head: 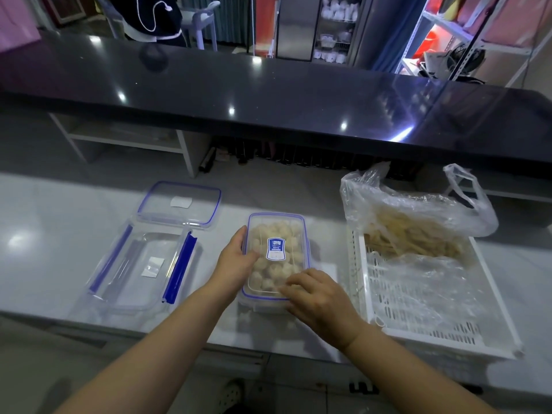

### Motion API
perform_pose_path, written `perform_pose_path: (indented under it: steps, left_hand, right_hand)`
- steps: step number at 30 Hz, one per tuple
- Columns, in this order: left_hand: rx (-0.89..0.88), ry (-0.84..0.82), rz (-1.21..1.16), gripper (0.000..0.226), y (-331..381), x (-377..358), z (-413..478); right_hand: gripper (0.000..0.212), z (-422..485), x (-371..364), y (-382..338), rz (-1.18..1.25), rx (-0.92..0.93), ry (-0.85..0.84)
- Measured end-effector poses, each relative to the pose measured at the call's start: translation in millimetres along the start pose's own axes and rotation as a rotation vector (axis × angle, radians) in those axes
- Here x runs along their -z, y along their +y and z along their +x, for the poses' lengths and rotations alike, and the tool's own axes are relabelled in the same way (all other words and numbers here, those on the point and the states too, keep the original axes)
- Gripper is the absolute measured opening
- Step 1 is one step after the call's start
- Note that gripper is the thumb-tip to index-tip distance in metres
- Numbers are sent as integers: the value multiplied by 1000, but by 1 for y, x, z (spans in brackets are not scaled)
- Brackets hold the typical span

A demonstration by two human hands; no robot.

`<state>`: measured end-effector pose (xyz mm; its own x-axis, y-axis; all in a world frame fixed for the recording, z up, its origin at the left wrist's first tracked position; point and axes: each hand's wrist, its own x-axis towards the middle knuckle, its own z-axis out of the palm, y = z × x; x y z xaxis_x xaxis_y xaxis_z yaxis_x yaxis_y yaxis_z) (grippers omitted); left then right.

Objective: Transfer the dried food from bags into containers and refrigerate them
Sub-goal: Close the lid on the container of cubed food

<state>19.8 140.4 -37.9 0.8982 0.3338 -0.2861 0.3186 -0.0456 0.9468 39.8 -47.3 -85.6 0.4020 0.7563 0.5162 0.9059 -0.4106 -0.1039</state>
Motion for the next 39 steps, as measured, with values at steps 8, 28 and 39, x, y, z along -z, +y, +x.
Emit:
perform_pose_path:
  steps: [8,28,39]
  left_hand:
    - [41,-9,106,55,-11,6,6]
    - [59,105,281,49,-18,23,28]
    - [-40,90,235,30,-15,25,37]
  right_hand:
    - [41,17,-8,15,504,-1065,-99]
    - [19,43,-6,17,728,-1237,-50]
    - [12,56,-16,20,573,-1096,-95]
